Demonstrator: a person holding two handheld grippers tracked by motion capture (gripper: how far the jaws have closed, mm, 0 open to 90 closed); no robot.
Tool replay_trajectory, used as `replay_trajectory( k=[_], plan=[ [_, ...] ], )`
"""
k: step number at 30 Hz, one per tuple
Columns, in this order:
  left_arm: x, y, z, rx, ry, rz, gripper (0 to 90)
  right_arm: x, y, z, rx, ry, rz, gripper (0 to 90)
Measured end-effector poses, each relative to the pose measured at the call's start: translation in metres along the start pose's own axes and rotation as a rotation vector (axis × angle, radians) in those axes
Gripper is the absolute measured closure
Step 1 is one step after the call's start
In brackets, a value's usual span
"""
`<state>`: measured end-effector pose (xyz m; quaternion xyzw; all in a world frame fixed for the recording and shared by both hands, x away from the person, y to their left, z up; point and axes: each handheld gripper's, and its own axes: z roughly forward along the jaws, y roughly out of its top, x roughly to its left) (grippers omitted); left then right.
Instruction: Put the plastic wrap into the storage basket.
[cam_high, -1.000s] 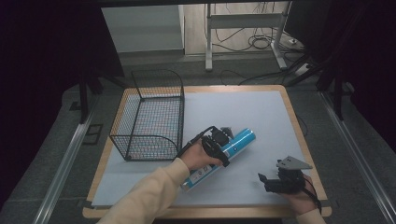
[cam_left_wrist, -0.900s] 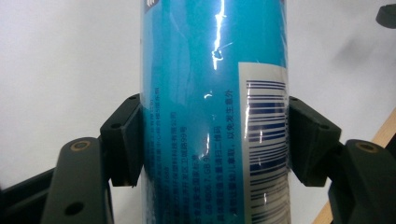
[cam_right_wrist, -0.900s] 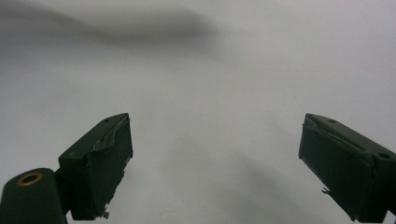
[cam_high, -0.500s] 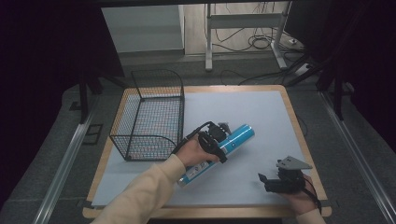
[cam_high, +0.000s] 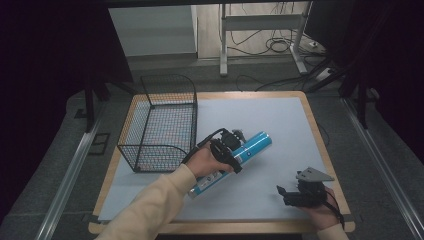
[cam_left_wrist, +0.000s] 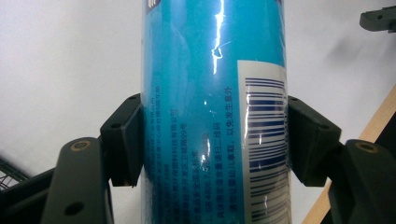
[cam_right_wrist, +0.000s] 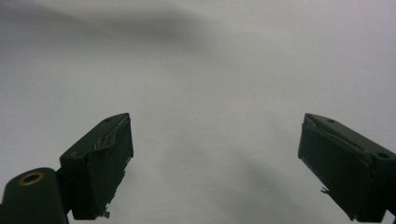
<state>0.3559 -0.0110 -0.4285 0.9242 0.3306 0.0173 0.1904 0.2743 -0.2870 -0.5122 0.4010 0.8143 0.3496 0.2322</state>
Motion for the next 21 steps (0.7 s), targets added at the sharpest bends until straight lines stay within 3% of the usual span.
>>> replay_trajectory(
  k=[21],
  plan=[
    [0.009,0.002,-0.027,-0.061,0.016,-0.010,32.0,0.000,0.000,0.000,0.002,-0.004,-0.004,10.6]
  ],
)
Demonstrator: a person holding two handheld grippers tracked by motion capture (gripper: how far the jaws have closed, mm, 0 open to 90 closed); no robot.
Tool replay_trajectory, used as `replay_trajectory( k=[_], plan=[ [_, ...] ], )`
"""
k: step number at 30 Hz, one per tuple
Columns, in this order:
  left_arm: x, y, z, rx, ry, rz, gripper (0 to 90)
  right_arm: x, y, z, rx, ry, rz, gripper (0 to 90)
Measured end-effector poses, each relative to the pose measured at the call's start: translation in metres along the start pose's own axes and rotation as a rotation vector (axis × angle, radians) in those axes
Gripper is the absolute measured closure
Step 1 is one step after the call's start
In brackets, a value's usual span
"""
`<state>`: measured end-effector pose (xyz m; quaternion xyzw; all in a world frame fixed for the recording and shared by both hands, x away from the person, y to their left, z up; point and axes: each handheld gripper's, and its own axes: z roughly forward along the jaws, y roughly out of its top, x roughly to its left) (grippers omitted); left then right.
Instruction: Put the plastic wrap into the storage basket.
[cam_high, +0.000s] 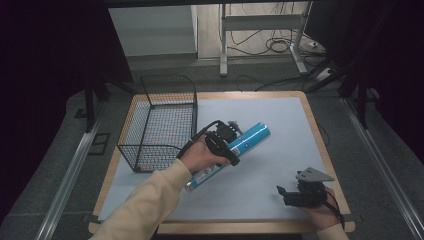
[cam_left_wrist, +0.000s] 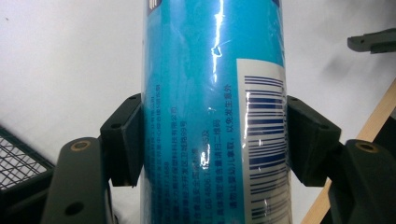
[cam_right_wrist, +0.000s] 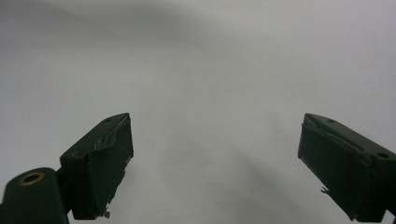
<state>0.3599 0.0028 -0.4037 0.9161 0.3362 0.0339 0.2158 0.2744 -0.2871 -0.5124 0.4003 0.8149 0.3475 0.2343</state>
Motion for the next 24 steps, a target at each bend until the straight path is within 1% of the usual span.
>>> replay_trajectory(
  k=[17,24],
  plan=[
    [0.005,0.007,-0.020,-0.039,0.011,0.006,32.0,-0.001,0.000,0.000,0.000,-0.001,0.004,10.5],
    [0.008,0.009,-0.029,-0.055,0.019,-0.005,32.0,0.000,0.000,0.001,0.000,-0.001,-0.001,10.6]
  ],
)
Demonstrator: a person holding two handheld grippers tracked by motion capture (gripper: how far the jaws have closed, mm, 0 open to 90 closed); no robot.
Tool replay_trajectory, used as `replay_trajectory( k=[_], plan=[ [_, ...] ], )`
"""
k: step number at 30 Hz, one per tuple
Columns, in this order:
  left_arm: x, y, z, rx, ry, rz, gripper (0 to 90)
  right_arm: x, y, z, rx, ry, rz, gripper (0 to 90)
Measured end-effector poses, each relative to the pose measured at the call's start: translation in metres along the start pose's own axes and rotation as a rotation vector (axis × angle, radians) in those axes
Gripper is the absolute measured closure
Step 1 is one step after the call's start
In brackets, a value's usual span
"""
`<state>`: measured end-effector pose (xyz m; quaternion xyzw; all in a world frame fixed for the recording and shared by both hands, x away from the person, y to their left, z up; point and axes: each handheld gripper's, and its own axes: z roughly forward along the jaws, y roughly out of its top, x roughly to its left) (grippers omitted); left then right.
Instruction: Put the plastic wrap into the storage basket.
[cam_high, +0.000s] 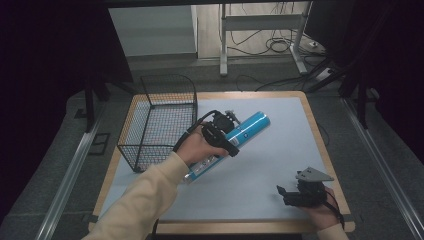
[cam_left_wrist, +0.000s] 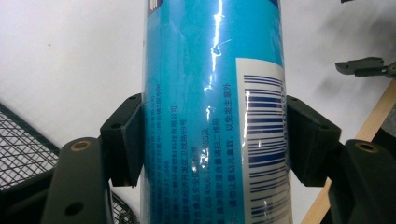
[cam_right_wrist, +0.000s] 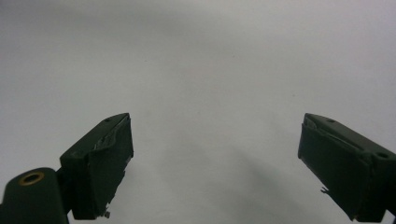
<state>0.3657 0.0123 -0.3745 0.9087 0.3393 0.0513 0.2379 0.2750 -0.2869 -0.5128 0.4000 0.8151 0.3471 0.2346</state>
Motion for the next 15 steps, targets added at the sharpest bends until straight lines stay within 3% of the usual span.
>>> replay_trajectory(
  k=[15],
  plan=[
    [0.009,0.006,-0.013,-0.023,0.027,-0.008,32.0,0.000,0.000,0.000,0.004,0.001,0.002,10.6]
  ],
)
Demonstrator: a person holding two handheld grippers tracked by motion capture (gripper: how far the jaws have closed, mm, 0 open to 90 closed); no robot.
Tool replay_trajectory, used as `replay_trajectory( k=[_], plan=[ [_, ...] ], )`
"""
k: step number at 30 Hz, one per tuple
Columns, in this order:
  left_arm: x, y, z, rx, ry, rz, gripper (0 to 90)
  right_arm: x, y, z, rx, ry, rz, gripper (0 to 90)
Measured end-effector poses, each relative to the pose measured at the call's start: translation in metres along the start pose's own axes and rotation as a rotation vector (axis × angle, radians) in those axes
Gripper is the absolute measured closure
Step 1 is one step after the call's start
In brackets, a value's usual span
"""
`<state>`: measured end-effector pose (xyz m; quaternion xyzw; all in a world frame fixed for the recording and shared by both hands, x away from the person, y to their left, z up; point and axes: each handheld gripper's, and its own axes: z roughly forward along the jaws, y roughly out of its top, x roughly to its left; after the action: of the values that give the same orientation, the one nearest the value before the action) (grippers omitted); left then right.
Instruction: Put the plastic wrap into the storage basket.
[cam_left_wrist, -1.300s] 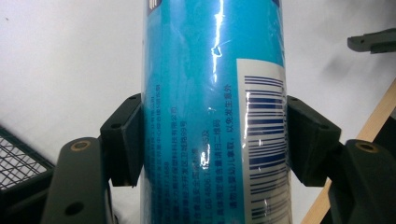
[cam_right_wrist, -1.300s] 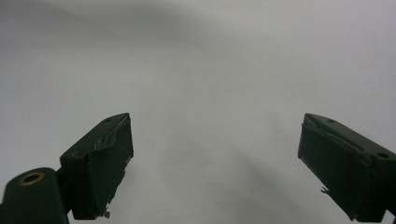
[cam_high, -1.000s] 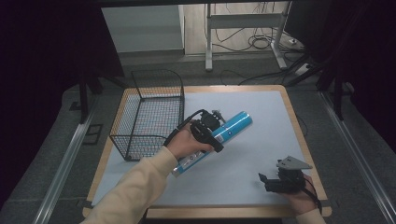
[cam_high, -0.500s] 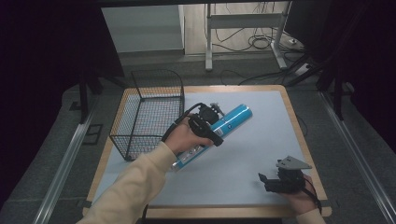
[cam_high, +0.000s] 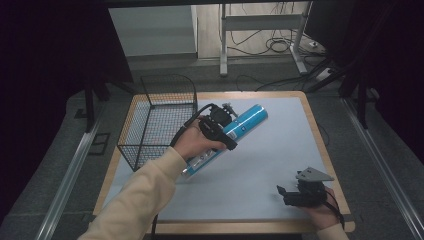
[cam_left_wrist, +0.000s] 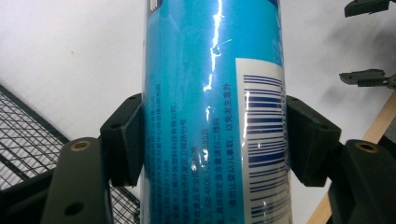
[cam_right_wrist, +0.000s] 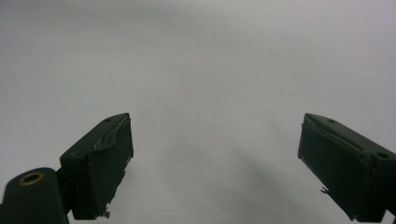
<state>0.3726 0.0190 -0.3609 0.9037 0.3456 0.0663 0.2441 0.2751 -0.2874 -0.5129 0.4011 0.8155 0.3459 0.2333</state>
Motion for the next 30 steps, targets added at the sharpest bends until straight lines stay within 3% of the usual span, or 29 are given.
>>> replay_trajectory(
  k=[17,19,30],
  plan=[
    [0.016,0.009,-0.009,-0.041,0.013,-0.037,32.0,-0.001,-0.001,0.001,0.004,-0.001,-0.001,10.6],
    [0.020,0.010,-0.011,-0.030,0.017,-0.023,32.0,-0.001,-0.001,0.001,0.003,-0.004,-0.001,10.6],
    [0.039,0.021,-0.017,-0.053,0.033,-0.045,32.0,-0.002,0.000,0.002,-0.002,-0.014,-0.004,10.7]
  ],
)
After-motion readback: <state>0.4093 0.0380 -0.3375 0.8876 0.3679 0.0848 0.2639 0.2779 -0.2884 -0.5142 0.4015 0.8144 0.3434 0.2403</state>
